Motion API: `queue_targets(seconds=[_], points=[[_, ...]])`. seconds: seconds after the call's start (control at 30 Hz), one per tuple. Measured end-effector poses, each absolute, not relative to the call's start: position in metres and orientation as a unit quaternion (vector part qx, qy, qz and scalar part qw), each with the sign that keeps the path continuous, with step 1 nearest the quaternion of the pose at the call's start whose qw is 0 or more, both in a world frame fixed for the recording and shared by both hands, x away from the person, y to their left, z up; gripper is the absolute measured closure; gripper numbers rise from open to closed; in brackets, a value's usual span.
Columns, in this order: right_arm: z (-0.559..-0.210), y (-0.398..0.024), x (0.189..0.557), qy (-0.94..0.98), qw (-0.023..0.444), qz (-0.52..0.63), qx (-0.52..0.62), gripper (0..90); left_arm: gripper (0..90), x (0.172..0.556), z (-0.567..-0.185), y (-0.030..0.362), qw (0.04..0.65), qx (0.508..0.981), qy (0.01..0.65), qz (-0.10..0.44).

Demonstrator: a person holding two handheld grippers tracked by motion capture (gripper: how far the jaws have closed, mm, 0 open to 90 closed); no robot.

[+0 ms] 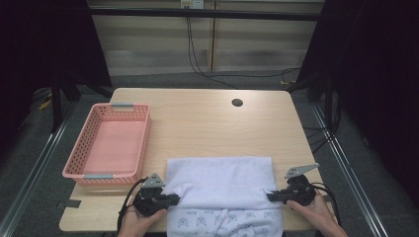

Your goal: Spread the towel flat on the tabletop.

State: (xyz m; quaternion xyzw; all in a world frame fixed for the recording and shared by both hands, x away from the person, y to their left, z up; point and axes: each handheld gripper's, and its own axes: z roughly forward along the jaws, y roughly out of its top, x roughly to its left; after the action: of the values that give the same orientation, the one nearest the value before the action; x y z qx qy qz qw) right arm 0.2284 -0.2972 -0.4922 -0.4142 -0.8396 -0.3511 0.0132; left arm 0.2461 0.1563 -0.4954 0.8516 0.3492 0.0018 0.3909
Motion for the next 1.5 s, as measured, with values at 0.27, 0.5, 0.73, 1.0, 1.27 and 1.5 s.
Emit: queue_targets(seconds=[0.27, 0.5, 0.73, 1.0, 1.27, 1.5], points=[[-0.495, -0.31, 0.253, -0.82, -0.017, -0.359, -0.444, 87.1, 84.7, 0.294, -0.501, 0.142, 0.406, 0.84, 0.359, 0.024], [-0.498, -0.32, 0.297, -0.801, -0.034, -0.364, -0.474, 87.0, 84.7, 0.325, -0.503, 0.13, 0.407, 0.835, 0.369, 0.04], [-0.499, -0.322, 0.331, -0.795, -0.051, -0.362, -0.485, 87.1, 84.7, 0.369, -0.506, 0.122, 0.412, 0.82, 0.391, 0.058], [-0.503, -0.322, 0.37, -0.785, -0.067, -0.372, -0.49, 87.0, 84.7, 0.403, -0.503, 0.118, 0.393, 0.822, 0.407, 0.074], [-0.505, -0.317, 0.409, -0.77, -0.09, -0.376, -0.508, 87.0, 84.7, 0.431, -0.504, 0.116, 0.391, 0.812, 0.424, 0.089], [-0.51, -0.318, 0.425, -0.75, -0.091, -0.397, -0.522, 87.0, 84.9, 0.435, -0.507, 0.12, 0.416, 0.792, 0.44, 0.076]])
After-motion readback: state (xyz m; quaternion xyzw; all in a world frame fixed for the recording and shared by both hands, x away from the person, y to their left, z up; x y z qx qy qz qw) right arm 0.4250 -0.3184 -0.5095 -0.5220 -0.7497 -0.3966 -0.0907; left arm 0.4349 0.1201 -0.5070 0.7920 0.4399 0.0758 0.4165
